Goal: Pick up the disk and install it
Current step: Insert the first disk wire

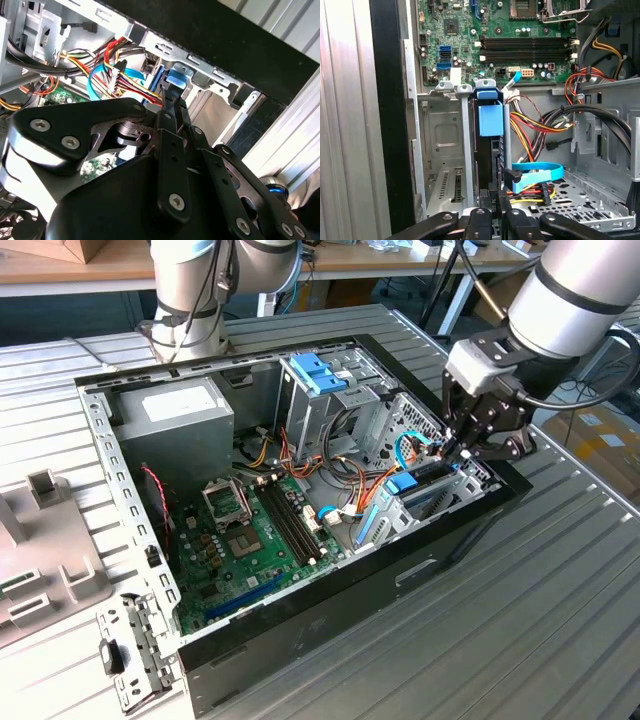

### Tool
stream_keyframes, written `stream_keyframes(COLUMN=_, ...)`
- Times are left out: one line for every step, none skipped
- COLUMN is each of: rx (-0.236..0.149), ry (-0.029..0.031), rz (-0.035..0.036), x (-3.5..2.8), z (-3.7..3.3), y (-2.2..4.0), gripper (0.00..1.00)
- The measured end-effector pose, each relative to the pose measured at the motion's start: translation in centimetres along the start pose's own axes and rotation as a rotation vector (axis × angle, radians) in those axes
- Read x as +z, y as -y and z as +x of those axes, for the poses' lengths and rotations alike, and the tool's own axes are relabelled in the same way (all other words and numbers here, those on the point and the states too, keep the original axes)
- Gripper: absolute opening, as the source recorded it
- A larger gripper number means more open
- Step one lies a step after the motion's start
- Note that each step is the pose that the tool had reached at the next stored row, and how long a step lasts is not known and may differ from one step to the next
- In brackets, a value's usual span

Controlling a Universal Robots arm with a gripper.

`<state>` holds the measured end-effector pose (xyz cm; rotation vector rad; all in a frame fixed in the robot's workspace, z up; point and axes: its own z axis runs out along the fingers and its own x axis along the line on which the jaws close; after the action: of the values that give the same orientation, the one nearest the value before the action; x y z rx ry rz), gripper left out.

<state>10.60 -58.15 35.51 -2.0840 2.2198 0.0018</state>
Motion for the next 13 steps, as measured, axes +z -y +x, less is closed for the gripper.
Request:
stream_keyframes(rx=0.0, ry=0.0006, rz=-0.0001, x=-0.01, z=0.01, y=-0.21, gripper=0.17)
stream_keyframes(rx=0.0, ry=0.001, rz=-0.0001, x=-0.01, z=0.02, y=-0.33, gripper=0.17)
stream_keyframes(rx=-0.001, ry=0.0013, rz=-0.0001, x=-0.02, z=0.02, y=-0.45, gripper=0.17)
stream_keyframes(rx=-0.001, ry=0.002, rz=-0.0002, x=-0.03, z=0.05, y=-0.75, gripper=0.17)
stream_keyframes(rx=-0.001, ry=0.0025, rz=-0.0002, x=-0.04, z=0.06, y=-0.92, gripper=0.17)
stream_keyframes(rx=-0.001, ry=0.0026, rz=-0.0003, x=-0.04, z=0.06, y=-0.94, gripper=0.17)
stream_keyframes(rx=-0.001, ry=0.0028, rz=-0.0003, x=-0.04, z=0.06, y=-0.94, gripper=0.17)
stream_keyframes(rx=-0.001, ry=0.0028, rz=-0.0003, x=-0.04, z=0.06, y=-0.94, gripper=0.17)
stream_keyframes(rx=-0.001, ry=0.0028, rz=-0.0003, x=-0.04, z=0.06, y=-0.94, gripper=0.17)
stream_keyframes(rx=-0.001, ry=0.0028, rz=-0.0003, x=-0.04, z=0.06, y=-0.94, gripper=0.17)
stream_keyframes(rx=-0.001, ry=0.0028, rz=-0.0003, x=-0.04, z=0.06, y=-0.95, gripper=0.17)
stream_keyframes(rx=-0.001, ry=0.0028, rz=-0.0002, x=-0.04, z=0.06, y=-0.96, gripper=0.17)
stream_keyframes(rx=-0.001, ry=0.0028, rz=-0.0002, x=-0.04, z=0.06, y=-0.96, gripper=0.17)
